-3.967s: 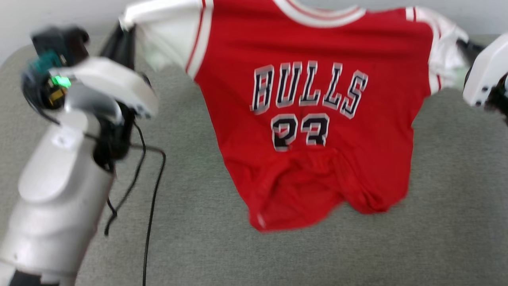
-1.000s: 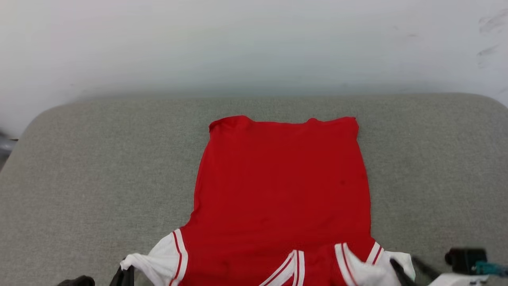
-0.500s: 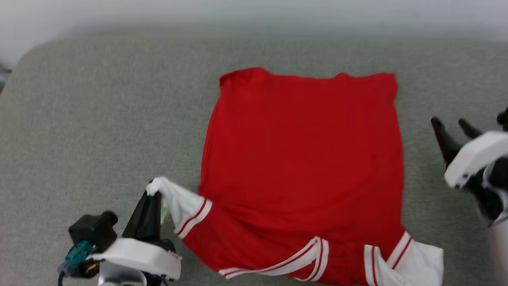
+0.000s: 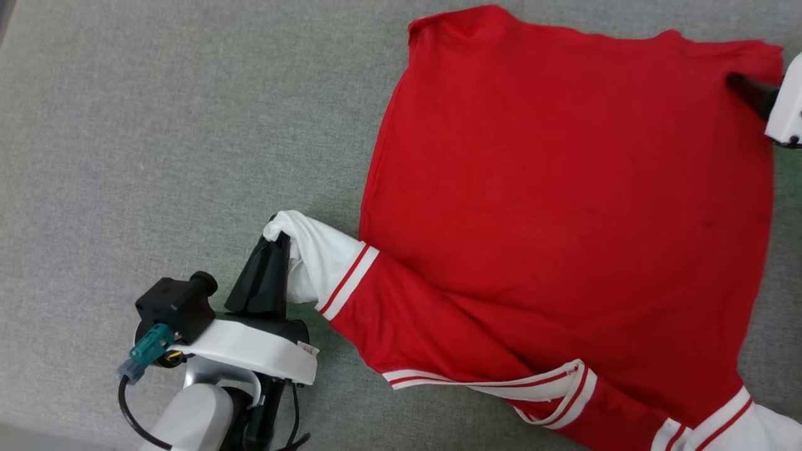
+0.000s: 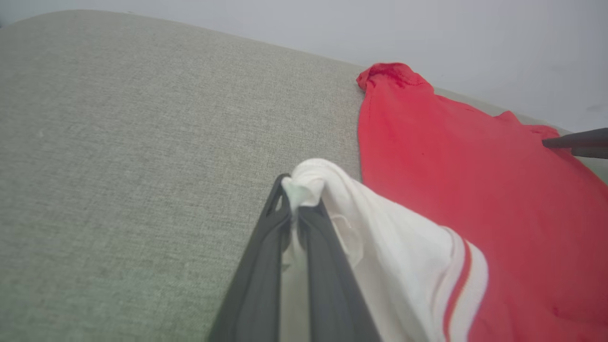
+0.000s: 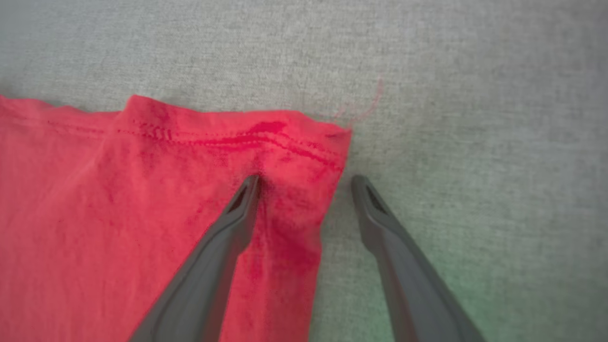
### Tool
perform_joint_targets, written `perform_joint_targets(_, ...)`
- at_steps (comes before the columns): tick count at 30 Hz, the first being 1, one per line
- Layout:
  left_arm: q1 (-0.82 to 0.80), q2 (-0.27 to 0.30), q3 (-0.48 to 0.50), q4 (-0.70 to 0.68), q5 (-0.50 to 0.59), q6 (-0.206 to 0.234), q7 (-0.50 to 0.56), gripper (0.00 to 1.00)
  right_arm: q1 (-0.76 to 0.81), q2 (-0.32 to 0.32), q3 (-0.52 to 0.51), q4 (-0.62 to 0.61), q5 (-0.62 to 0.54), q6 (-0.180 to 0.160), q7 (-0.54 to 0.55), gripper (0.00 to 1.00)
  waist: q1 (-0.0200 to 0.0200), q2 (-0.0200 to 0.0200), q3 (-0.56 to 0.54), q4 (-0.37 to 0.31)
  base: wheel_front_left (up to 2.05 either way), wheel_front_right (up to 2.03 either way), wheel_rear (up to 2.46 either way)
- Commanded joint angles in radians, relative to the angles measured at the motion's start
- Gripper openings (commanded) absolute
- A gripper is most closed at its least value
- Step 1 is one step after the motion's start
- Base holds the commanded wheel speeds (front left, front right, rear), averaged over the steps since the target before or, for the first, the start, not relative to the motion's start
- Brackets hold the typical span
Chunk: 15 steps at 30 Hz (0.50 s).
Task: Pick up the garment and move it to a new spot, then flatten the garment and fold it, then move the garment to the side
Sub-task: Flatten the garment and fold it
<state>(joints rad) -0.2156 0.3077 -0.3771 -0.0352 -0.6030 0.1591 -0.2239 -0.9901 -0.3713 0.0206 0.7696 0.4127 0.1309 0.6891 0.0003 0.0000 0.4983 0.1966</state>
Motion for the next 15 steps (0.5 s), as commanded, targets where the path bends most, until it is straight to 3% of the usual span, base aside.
perform_joint_targets(1, -0.017, -0.005, -0.001, 0.008, -0.001, -0.007, -0.008, 0.00, 0.019, 0.014, 0.020, 0.057, -0.002, 0.000, 0.058, 1.00, -0.0003, 0.0000, 0.025, 0.020, 0.00, 0.00, 0.00)
perform_joint_targets(2, -0.020, -0.006, -0.001, 0.014, 0.000, -0.008, -0.009, 0.00, 0.029, 0.019, 0.030, 0.085, -0.003, 0.000, 0.098, 1.00, -0.0003, 0.0000, 0.027, 0.021, 0.00, 0.00, 0.00)
perform_joint_targets(3, -0.021, -0.008, -0.002, 0.019, 0.000, -0.011, -0.011, 0.00, 0.040, 0.026, 0.036, 0.106, 0.003, 0.000, 0.129, 0.35, -0.0003, 0.0000, 0.027, 0.022, 0.00, 0.00, 0.00)
perform_joint_targets(4, -0.023, -0.011, -0.003, 0.023, -0.001, -0.014, -0.012, 0.00, 0.047, 0.029, 0.033, 0.125, 0.012, 0.000, 0.158, 0.00, -0.0003, 0.0000, 0.027, 0.022, 0.00, 0.00, 0.00)
perform_joint_targets(8, -0.023, -0.013, -0.002, 0.043, -0.003, -0.016, -0.018, 0.00, 0.043, 0.026, 0.037, 0.130, 0.008, 0.000, 0.184, 0.00, -0.0003, 0.0000, 0.012, 0.018, 0.00, 0.00, 0.00)
perform_joint_targets(15, 0.014, 0.007, 0.000, 0.080, -0.013, -0.021, -0.010, 0.00, 0.040, -0.041, 0.077, 0.045, -0.002, -0.001, 0.148, 0.00, -0.0003, 0.0000, -0.096, -0.020, 0.00, 0.00, 0.00)
